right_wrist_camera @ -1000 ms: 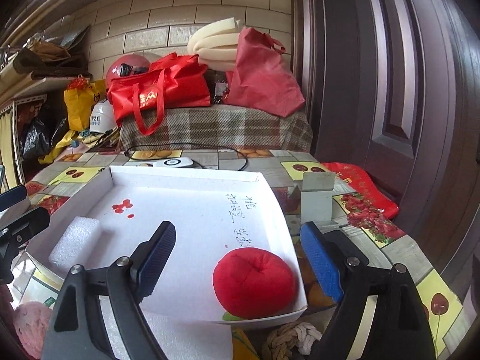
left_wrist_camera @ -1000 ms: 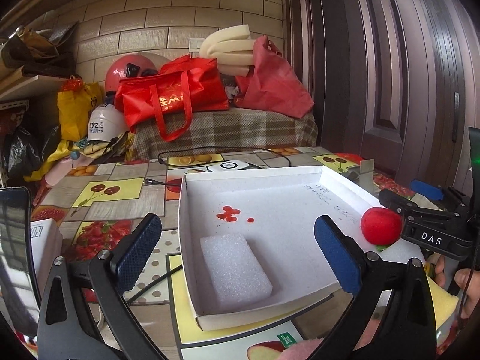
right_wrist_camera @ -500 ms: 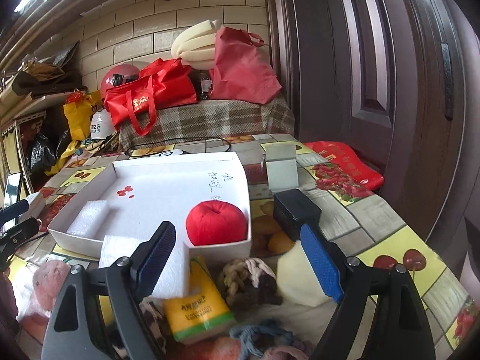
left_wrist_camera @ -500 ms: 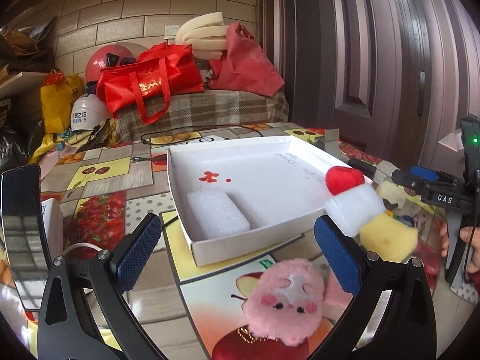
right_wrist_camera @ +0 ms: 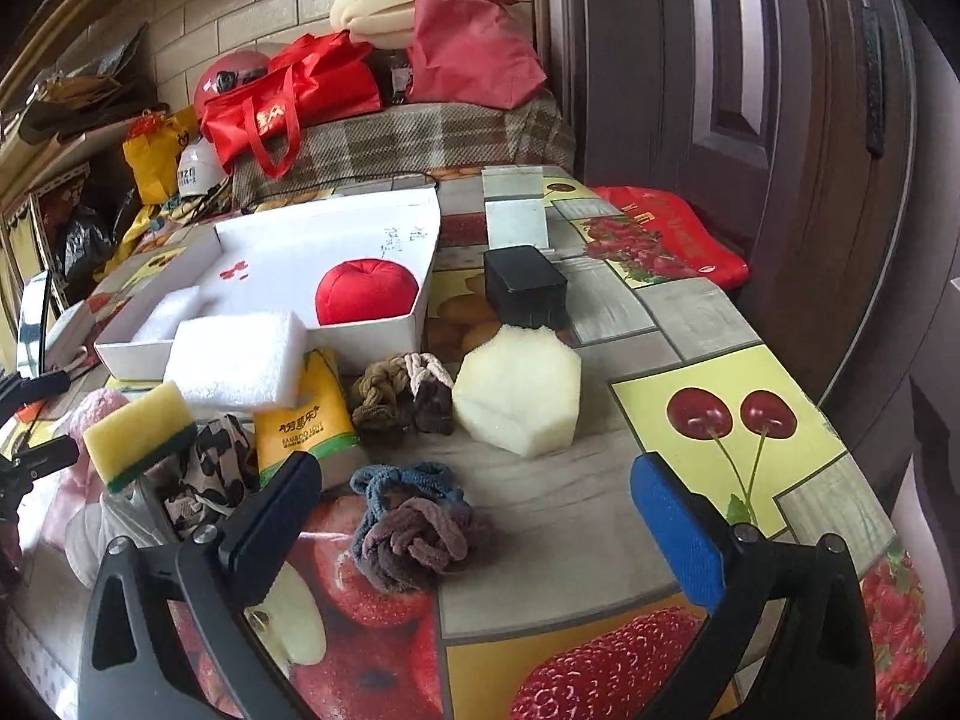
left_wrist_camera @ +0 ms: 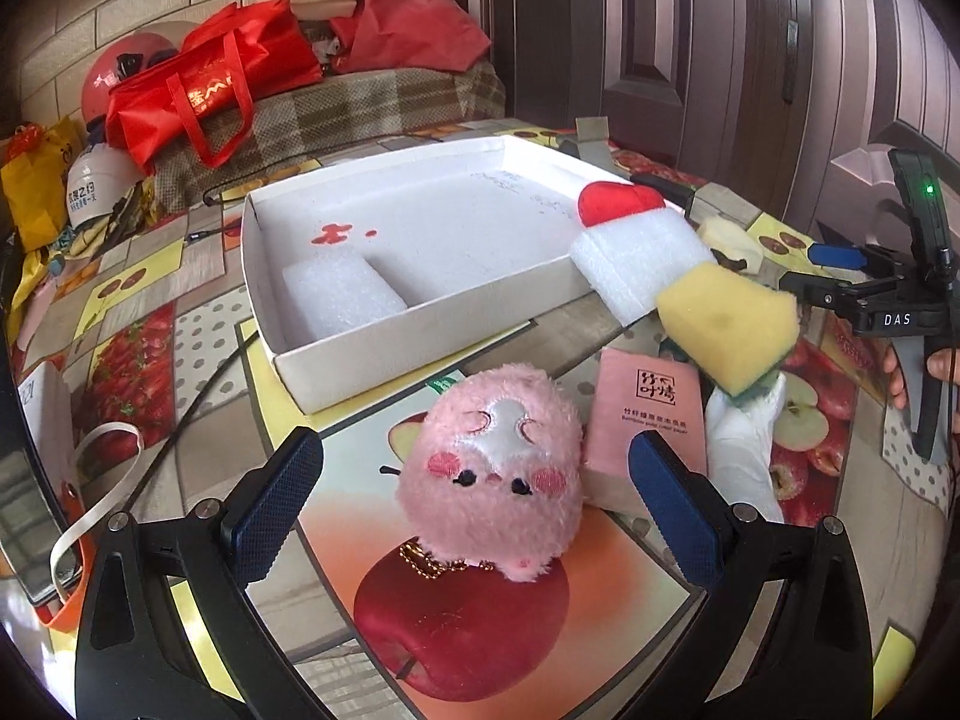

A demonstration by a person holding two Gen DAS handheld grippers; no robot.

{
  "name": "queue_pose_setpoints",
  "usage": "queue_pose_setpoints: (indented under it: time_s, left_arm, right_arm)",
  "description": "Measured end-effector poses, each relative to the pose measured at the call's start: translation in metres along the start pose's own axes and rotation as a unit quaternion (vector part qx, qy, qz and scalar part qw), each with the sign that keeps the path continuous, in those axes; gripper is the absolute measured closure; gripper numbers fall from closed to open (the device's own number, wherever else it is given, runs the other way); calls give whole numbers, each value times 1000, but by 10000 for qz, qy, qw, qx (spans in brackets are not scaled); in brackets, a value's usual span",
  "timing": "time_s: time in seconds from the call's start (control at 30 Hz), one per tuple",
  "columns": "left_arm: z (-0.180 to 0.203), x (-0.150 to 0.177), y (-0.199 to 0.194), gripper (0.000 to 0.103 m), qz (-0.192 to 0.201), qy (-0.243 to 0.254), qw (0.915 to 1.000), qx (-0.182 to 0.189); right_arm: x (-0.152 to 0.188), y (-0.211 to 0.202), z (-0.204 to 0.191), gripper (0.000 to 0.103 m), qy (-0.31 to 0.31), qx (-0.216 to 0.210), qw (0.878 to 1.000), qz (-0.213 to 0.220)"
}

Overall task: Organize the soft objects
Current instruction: 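Grasp the pink plush pig with the left gripper while the right grasps the knotted rope toy, then place the pink pig in the box with the left gripper while the right drops the rope toy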

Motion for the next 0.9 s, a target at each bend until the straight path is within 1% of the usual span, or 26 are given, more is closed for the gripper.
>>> queue_pose_setpoints:
  time_s: [0.07, 0.1, 0.17, 0.2, 0.23, 0.27, 0.3, 0.33, 0.37, 0.43, 0.5, 0.57, 0.63, 0.67, 0.7, 0.77, 0.8, 0.83, 0.87, 0.9]
  left_arm:
    - [0, 3, 6, 0, -161, -15, 9999, 6]
    - [-1, 3, 6, 1, -163, -44, 9998, 46]
    - [-3, 4, 6, 8, -170, -110, 9997, 104]
    - [-3, 4, 7, 9, -194, -134, 9996, 133]
    - [-4, 4, 6, 12, -203, -151, 9995, 167]
    - [-3, 4, 6, 21, -201, -150, 9994, 223]
    - [-1, 4, 5, 25, -198, -135, 9994, 265]
    - [-1, 3, 5, 34, -193, -110, 9994, 263]
    - [1, 3, 5, 46, -189, -82, 9994, 263]
    - [2, 5, 9, 47, -288, -40, 9994, 206]
    - [3, 4, 8, 48, -261, 3, 9995, 178]
    - [3, 3, 4, 50, -154, 30, 9998, 156]
    - [2, -1, -5, 50, 80, 81, 9999, 14]
    - [4, -3, -13, 50, 283, 137, 9995, -30]
    - [5, -6, -25, 50, 577, 199, 9981, -120]
    - [2, -12, -50, 50, 1209, 203, 9916, -404]
    - [-2, -14, -62, 50, 1524, 117, 9868, -530]
    - [-7, -16, -72, 50, 1773, -10, 9822, -627]
    - [-12, -18, -76, 50, 1917, -149, 9789, -696]
    - [-18, -21, -75, 50, 1941, -266, 9776, -763]
  right_arm:
    - [5, 10, -6, 0, -205, 56, 9994, -267]
    - [9, 15, -8, 0, -285, 87, 9987, -405]
    - [14, 23, -10, 0, -391, 142, 9972, -620]
    - [15, 25, -11, 0, -431, 160, 9965, -701]
    - [17, 26, -12, 0, -453, 151, 9961, -748]
    - [18, 27, -12, 1, -469, 150, 9958, -776]
    - [19, 26, -12, 4, -482, 141, 9957, -781]
    - [19, 26, -13, 20, -491, 110, 9957, -772]
    - [19, 24, -14, 43, -495, 32, 9960, -747]
    - [18, 21, -15, 64, -495, -99, 9963, -701]
    - [18, 19, -15, 67, -485, -139, 9966, -653]
    - [13, 13, -16, 68, -456, -109, 9978, -475]
    - [7, 2, -14, 68, -402, -102, 9990, -172]
    - [4, -5, -13, 68, -368, -84, 9993, 27]
    - [0, -16, -10, 68, -317, -63, 9990, 300]
    - [-6, -35, -4, 68, -166, -24, 9967, 791]
    - [-10, -46, 2, 67, -23, 1, 9944, 1059]
    - [-13, -52, 7, 67, 92, 84, 9923, 1231]
    - [-15, -57, 13, 67, 208, 187, 9901, 1375]
    - [-18, -57, 15, 67, 292, 213, 9889, 1439]
Point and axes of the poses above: each gripper's, at about its wrist camera, not at the fingertips, and y roughly the way its jaws point, z to its right, x to its underside, the point moved 8 cm from there along y, roughly the way its jaws point, and after that the axes turned 2 degrees about z, right-handed, at the moved point
